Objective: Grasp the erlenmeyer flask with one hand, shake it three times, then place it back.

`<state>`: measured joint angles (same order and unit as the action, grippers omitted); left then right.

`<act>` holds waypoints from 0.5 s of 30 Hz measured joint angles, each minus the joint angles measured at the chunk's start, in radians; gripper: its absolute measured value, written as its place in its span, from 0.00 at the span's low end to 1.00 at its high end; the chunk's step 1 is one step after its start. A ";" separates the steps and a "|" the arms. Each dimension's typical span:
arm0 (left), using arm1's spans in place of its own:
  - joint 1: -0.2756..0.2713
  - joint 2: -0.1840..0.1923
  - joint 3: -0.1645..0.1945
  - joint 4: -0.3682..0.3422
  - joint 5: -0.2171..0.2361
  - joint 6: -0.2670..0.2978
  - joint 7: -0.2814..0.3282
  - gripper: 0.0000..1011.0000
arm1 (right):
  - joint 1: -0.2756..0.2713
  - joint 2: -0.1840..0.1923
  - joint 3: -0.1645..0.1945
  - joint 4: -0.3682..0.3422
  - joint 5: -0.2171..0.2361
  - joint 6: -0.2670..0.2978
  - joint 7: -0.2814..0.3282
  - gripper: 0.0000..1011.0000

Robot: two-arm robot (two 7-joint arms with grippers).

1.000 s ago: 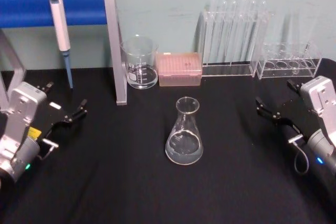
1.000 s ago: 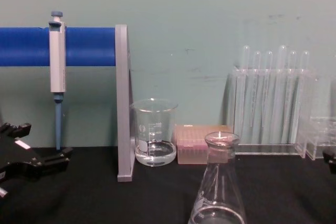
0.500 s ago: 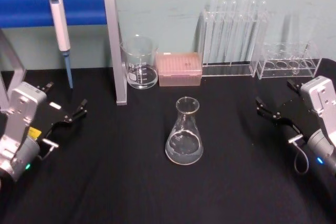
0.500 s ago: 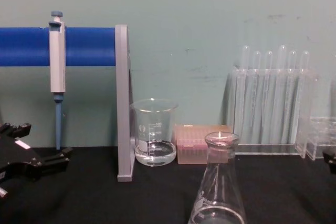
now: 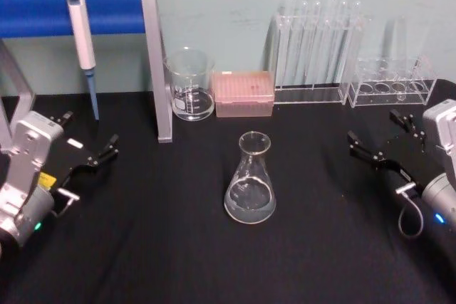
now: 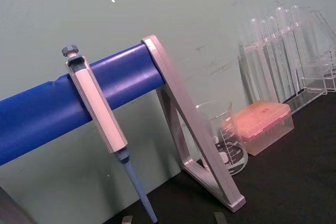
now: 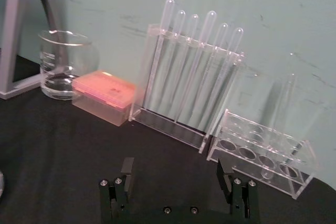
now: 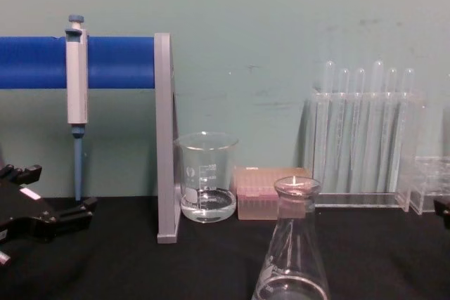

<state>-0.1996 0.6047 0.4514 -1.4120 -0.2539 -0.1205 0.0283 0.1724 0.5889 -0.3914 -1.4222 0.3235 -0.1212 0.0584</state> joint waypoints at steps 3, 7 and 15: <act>0.000 0.000 0.000 0.000 0.000 0.000 0.000 0.99 | -0.010 0.007 0.007 -0.009 0.006 -0.011 0.027 0.99; 0.000 0.000 0.000 0.000 0.000 0.000 0.000 0.99 | -0.023 0.021 0.013 -0.031 0.006 -0.029 0.062 0.99; 0.000 0.000 0.000 0.000 0.000 0.000 0.000 0.99 | -0.053 0.052 0.026 -0.087 0.023 -0.070 0.162 0.99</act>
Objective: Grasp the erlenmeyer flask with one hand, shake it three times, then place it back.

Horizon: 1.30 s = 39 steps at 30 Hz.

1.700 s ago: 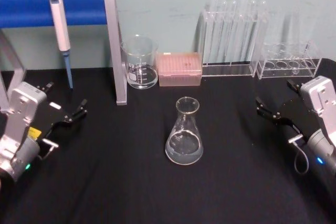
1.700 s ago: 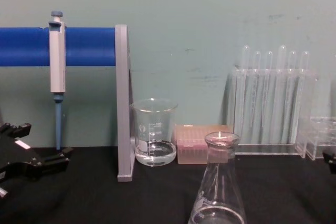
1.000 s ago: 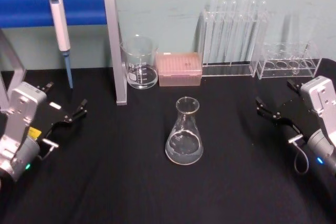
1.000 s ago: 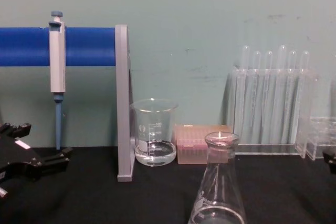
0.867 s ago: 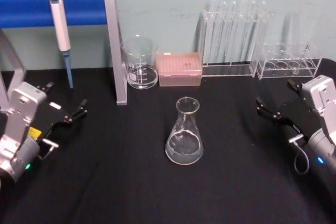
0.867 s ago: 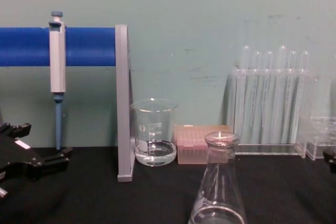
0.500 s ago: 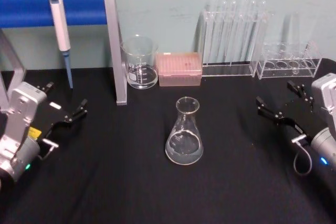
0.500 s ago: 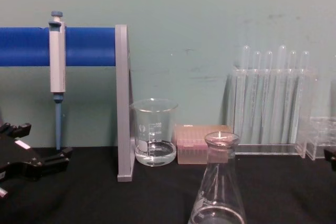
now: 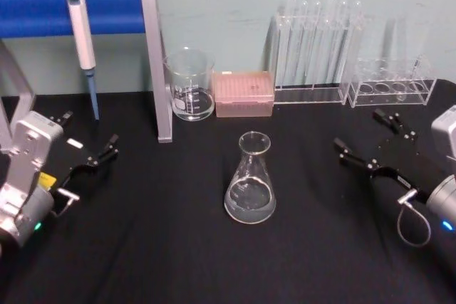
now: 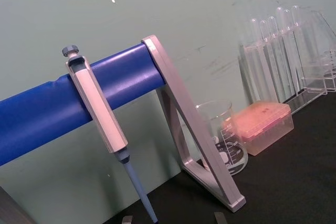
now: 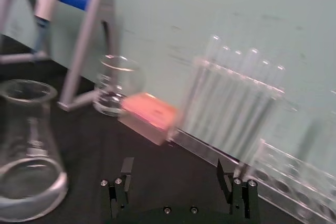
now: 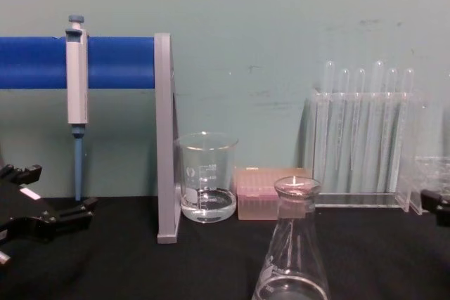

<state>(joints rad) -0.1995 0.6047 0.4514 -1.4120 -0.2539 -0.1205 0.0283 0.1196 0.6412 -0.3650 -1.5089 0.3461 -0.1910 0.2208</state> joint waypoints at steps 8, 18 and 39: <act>0.000 0.000 0.000 0.000 0.000 0.000 0.000 0.99 | -0.007 0.015 0.002 -0.019 0.041 -0.044 0.127 0.99; 0.000 0.000 0.000 0.000 0.000 0.000 0.000 0.99 | 0.007 0.003 -0.011 -0.006 0.075 -0.067 0.258 0.99; 0.000 0.000 0.000 0.000 0.000 0.000 0.000 0.99 | 0.099 -0.082 -0.055 0.115 0.139 -0.069 0.496 0.99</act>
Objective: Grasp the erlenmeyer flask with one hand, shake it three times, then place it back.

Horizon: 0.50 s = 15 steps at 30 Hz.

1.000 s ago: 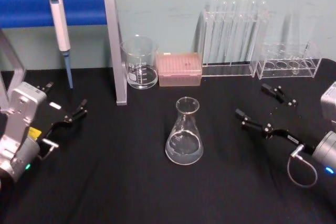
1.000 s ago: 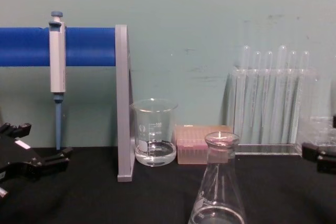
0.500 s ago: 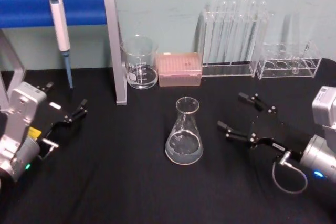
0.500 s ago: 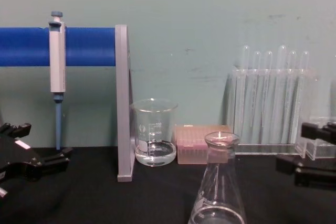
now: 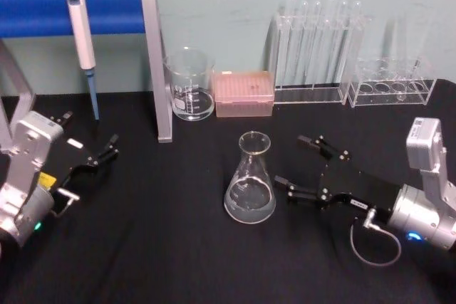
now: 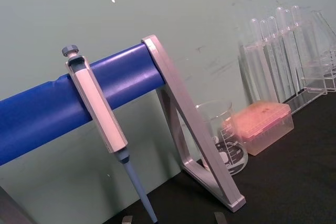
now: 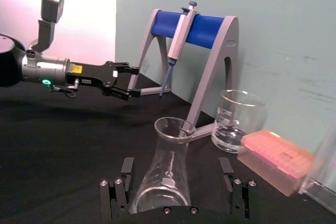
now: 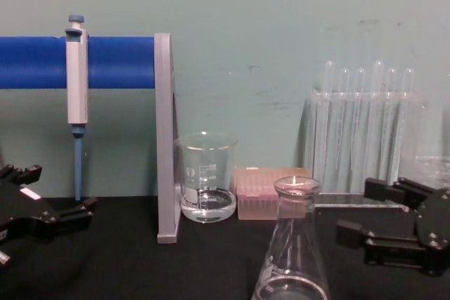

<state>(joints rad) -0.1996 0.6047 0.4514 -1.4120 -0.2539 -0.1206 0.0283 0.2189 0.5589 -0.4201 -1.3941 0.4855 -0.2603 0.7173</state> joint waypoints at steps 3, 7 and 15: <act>0.000 0.000 0.000 0.000 0.000 0.000 0.000 0.99 | 0.016 -0.013 -0.007 0.021 0.010 0.005 0.021 0.99; 0.000 0.000 0.000 0.000 0.000 0.000 0.000 0.99 | 0.038 -0.029 -0.019 0.051 0.021 0.011 0.045 0.99; 0.000 0.000 0.000 0.000 0.000 0.000 0.000 0.99 | 0.074 -0.050 -0.038 0.095 0.031 0.013 0.072 0.99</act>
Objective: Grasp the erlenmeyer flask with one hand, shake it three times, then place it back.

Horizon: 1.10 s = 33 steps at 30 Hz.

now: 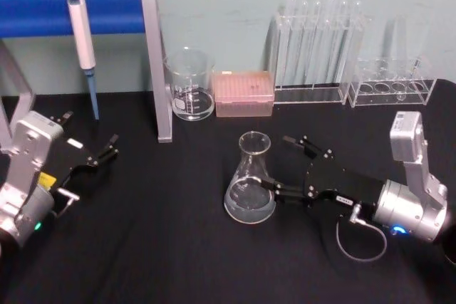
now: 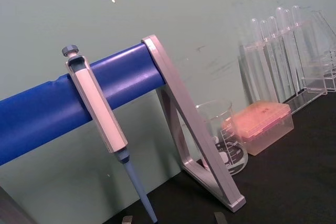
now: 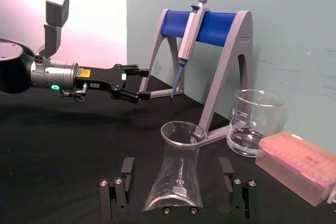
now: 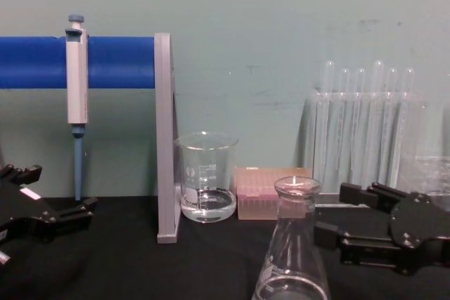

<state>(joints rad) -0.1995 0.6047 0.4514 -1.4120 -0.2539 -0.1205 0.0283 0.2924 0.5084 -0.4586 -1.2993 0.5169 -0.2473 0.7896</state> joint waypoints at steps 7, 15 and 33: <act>0.000 0.000 0.000 0.000 0.000 0.000 0.000 0.99 | 0.045 -0.031 -0.018 0.059 0.011 0.003 0.020 0.99; 0.000 0.000 0.000 0.000 0.000 0.000 0.000 0.99 | 0.086 -0.059 -0.035 0.113 0.020 0.008 0.038 0.99; 0.000 0.000 0.000 0.000 0.000 0.000 0.000 0.99 | 0.142 -0.096 -0.061 0.191 0.032 0.023 0.060 0.99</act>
<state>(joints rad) -0.1995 0.6047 0.4514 -1.4120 -0.2539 -0.1205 0.0283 0.4345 0.4125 -0.5196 -1.1082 0.5485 -0.2243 0.8500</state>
